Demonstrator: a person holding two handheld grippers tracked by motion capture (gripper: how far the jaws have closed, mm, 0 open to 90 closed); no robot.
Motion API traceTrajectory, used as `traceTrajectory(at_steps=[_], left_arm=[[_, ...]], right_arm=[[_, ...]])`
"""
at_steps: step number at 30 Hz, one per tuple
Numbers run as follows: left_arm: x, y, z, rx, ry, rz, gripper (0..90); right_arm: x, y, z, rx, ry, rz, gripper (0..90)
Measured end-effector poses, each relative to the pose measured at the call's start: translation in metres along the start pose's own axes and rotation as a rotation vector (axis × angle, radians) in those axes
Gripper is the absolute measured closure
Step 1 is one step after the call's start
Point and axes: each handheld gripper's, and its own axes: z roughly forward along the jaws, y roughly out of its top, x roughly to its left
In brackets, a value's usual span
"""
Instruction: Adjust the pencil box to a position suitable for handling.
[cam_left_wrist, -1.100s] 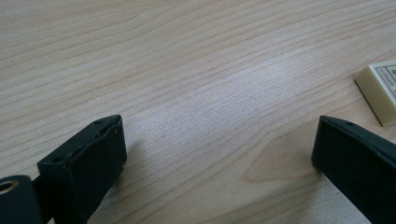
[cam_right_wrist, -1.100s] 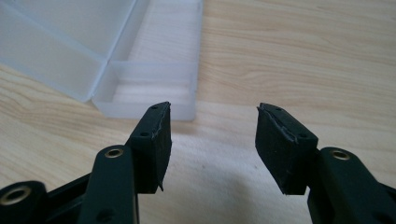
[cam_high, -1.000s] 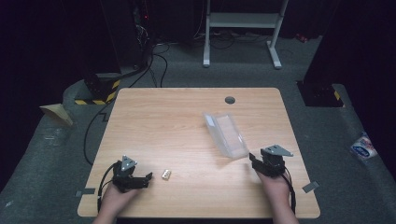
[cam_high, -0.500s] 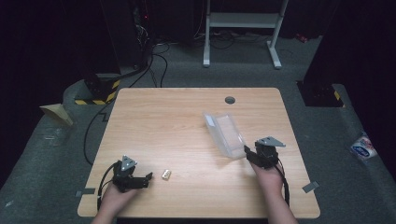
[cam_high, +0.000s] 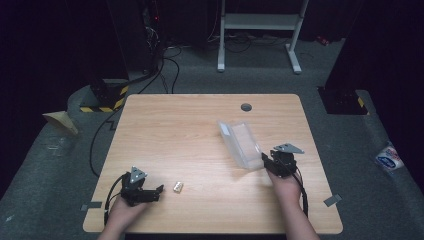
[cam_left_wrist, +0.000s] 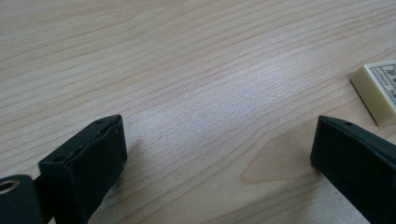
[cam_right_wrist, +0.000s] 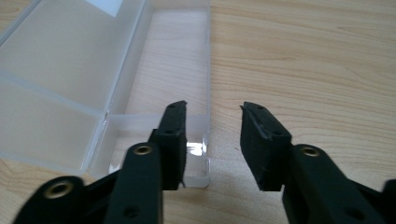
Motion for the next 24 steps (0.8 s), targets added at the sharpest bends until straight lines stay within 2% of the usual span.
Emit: traceTrajectory(at_steps=[5, 13, 16, 24], left_arm=[[0.000, 0.000, 0.000, -0.002, 0.000, -0.001, 3.8], [-0.001, 0.000, 0.000, -0.002, -0.005, -0.003, 3.9], [-0.001, 0.000, 0.000, -0.002, -0.006, -0.002, 3.9], [-0.001, 0.000, 0.000, -0.002, -0.013, 0.002, 4.1]], right_arm=[[0.000, -0.003, 0.004, 0.025, 0.030, -0.002, 69.1], [0.002, -0.010, 0.013, 0.057, 0.026, 0.002, 77.2], [0.004, -0.012, 0.014, 0.052, 0.031, -0.005, 80.6], [0.009, -0.019, 0.009, 0.051, 0.040, -0.007, 81.1]])
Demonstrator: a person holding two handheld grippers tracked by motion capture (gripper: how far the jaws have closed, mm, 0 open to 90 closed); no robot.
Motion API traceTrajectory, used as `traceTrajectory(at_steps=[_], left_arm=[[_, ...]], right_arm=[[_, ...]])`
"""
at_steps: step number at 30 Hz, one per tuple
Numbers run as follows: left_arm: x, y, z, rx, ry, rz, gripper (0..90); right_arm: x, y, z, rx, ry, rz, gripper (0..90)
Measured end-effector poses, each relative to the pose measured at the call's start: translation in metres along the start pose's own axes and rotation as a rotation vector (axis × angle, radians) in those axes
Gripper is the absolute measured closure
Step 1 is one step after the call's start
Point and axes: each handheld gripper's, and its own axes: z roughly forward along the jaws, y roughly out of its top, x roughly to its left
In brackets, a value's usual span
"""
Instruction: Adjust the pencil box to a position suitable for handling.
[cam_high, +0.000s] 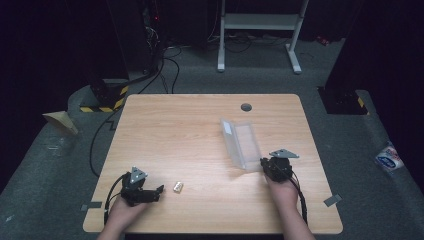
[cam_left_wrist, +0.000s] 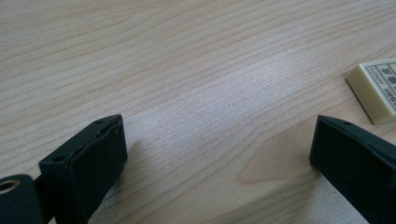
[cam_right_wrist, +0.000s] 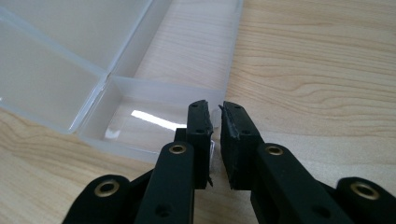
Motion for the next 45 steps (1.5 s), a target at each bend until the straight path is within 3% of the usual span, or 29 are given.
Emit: traceTrajectory(at_steps=[19, 32, 37, 45], left_arm=[[0.000, 0.000, 0.000, 0.000, -0.001, 0.007, 4.7], [-0.001, 0.000, 0.000, -0.002, -0.002, 0.008, 5.3], [-0.001, 0.000, -0.001, -0.003, -0.005, 0.010, 5.7], [-0.001, -0.001, -0.001, -0.007, -0.006, 0.012, 6.5]], right_arm=[[0.033, -0.010, -0.013, 0.003, 0.042, -0.051, 76.9], [0.063, -0.014, -0.019, -0.016, 0.103, -0.069, 76.1], [0.068, -0.014, -0.019, -0.024, 0.130, -0.071, 74.8], [0.069, -0.002, -0.027, -0.071, 0.134, -0.077, 69.8]])
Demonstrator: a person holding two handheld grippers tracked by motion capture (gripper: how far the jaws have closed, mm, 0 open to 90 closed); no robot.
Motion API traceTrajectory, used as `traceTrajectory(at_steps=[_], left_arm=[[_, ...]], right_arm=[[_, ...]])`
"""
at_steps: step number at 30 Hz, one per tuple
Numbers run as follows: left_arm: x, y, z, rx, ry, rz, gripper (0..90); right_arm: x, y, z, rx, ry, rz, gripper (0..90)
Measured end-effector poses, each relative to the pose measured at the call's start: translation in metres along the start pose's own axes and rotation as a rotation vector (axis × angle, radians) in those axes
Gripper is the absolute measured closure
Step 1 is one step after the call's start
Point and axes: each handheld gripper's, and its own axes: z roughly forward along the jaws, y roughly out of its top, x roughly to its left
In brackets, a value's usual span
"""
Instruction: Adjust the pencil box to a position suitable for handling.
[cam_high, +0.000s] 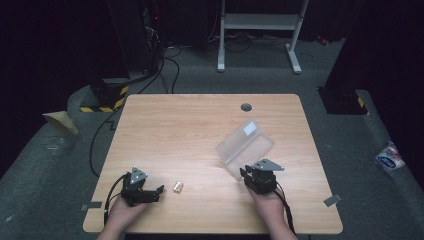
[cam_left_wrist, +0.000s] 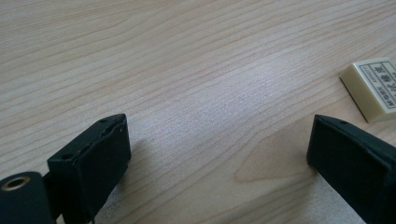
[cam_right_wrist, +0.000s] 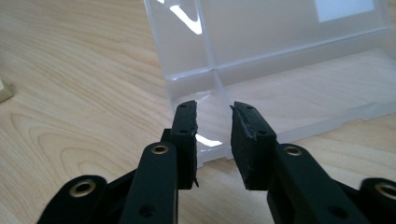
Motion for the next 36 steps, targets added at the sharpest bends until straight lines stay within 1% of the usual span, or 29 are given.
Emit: traceTrajectory(at_steps=[1, 3, 4, 5, 8, 10, 12, 14, 16, 18, 20, 22, 23, 25, 29, 33, 35, 36], left_arm=[[0.000, 0.000, 0.000, 0.000, 0.000, 0.000, 6.7], [0.000, 0.000, -0.001, 0.001, -0.001, 0.000, 6.9], [0.000, -0.001, -0.001, -0.001, -0.001, -0.001, 7.0], [0.000, -0.001, -0.001, -0.001, -0.001, 0.000, 7.1], [0.000, -0.001, -0.001, -0.002, -0.002, -0.002, 7.1], [0.000, -0.001, -0.001, -0.001, -0.002, -0.001, 7.1], [0.000, -0.001, -0.001, -0.002, -0.003, -0.001, 7.2], [0.000, -0.001, -0.001, -0.001, -0.006, -0.001, 7.3], [0.000, -0.001, -0.001, -0.001, -0.006, -0.001, 7.4], [0.000, -0.001, -0.001, -0.003, -0.005, 0.002, 7.4], [0.000, -0.001, -0.001, -0.003, -0.005, 0.001, 7.5], [0.000, -0.001, -0.001, -0.003, -0.005, 0.001, 7.6], [0.000, -0.001, -0.001, -0.004, -0.006, 0.001, 7.6], [0.000, -0.001, -0.001, -0.002, -0.011, 0.002, 7.8], [0.000, -0.001, -0.001, -0.002, -0.012, 0.002, 7.8], [0.000, -0.001, -0.001, -0.002, -0.013, 0.002, 7.8], [0.000, -0.001, -0.001, -0.002, -0.012, 0.002, 7.8], [0.000, -0.001, -0.001, -0.002, -0.012, 0.002, 7.8]], right_arm=[[-0.002, 0.002, -0.001, -0.004, -0.002, 0.008, 68.7], [-0.007, 0.004, 0.000, -0.005, -0.010, 0.007, 68.0], [-0.007, 0.005, 0.000, -0.003, -0.015, 0.016, 67.9], [-0.011, 0.007, 0.001, -0.004, -0.025, 0.005, 67.9], [-0.016, 0.010, 0.006, 0.008, -0.040, 0.008, 68.0], [-0.019, 0.011, 0.010, 0.013, -0.046, 0.017, 68.5], [-0.021, 0.011, 0.014, 0.032, -0.043, 0.019, 69.6], [-0.019, 0.010, 0.018, 0.040, -0.029, 0.006, 70.4], [-0.015, 0.008, 0.022, 0.066, -0.030, -0.009, 70.6], [-0.012, 0.006, 0.026, 0.079, -0.035, -0.023, 71.6], [-0.009, 0.006, 0.030, 0.089, -0.038, -0.023, 73.7], [-0.006, 0.006, 0.033, 0.089, -0.035, -0.040, 75.5], [-0.004, 0.007, 0.034, 0.089, -0.031, -0.038, 75.8], [0.000, 0.008, 0.037, 0.091, -0.028, -0.058, 76.4], [0.008, 0.011, 0.042, 0.090, -0.017, -0.066, 77.0], [0.015, 0.012, 0.048, 0.090, -0.003, -0.063, 77.4], [0.021, 0.012, 0.050, 0.086, 0.003, -0.076, 77.3], [0.024, 0.012, 0.052, 0.085, 0.007, -0.070, 77.2]])
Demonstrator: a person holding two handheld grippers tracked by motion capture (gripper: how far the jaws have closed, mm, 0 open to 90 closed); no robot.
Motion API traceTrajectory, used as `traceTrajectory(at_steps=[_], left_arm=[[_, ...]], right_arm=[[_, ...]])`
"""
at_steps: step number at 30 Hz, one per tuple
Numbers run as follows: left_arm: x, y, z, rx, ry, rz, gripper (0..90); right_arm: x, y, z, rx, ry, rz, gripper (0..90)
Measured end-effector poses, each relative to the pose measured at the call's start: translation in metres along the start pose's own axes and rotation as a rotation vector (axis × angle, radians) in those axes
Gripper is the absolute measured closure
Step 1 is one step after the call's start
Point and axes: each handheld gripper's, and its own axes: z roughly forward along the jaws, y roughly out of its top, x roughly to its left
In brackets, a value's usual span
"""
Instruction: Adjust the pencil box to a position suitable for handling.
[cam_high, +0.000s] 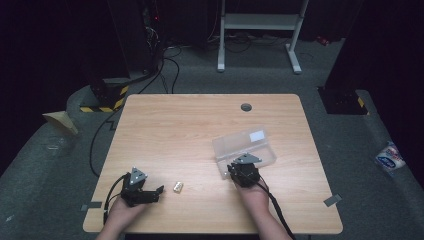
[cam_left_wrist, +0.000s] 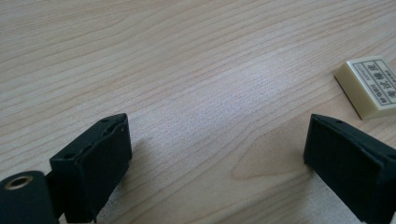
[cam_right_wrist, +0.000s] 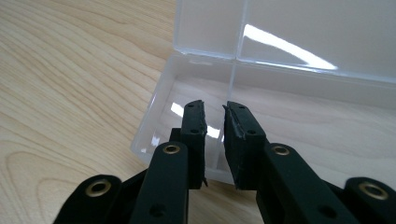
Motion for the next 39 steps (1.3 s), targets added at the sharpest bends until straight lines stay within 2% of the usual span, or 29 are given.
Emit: traceTrajectory(at_steps=[6, 10, 12, 14, 19, 23, 26, 30, 32, 39], left_arm=[[0.000, 0.000, 0.000, 0.000, 0.000, 0.001, 7.9], [0.000, 0.000, 0.000, 0.000, 0.000, 0.000, 7.9], [0.000, 0.000, 0.000, 0.000, 0.000, 0.000, 7.9], [0.000, 0.000, 0.000, 0.000, 0.000, 0.000, 7.9], [0.000, 0.000, 0.000, -0.002, 0.001, 0.000, 7.9], [0.000, 0.000, 0.000, -0.002, 0.002, 0.000, 8.0], [0.000, 0.000, 0.000, -0.003, 0.004, -0.001, 8.1], [0.000, 0.000, 0.000, -0.003, 0.004, 0.001, 8.3], [0.000, 0.000, 0.000, -0.003, 0.005, 0.001, 8.4], [0.000, 0.000, 0.000, -0.003, 0.007, 0.001, 8.6]], right_arm=[[0.011, 0.001, 0.005, -0.001, 0.024, -0.011, 75.6], [0.009, 0.003, 0.000, -0.023, 0.024, -0.004, 67.7], [0.003, 0.004, -0.007, -0.035, 0.010, 0.007, 65.9], [-0.008, 0.004, -0.017, -0.050, -0.029, 0.016, 65.3], [-0.051, -0.003, -0.043, -0.081, -0.123, 0.084, 62.4], [-0.082, -0.013, -0.055, -0.066, -0.205, 0.123, 61.8], [-0.099, -0.021, -0.059, -0.049, -0.237, 0.160, 61.3], [-0.107, -0.027, -0.059, -0.041, -0.248, 0.200, 56.7], [-0.107, -0.029, -0.058, -0.049, -0.256, 0.201, 57.4], [-0.103, -0.031, -0.052, -0.008, -0.242, 0.181, 69.8]])
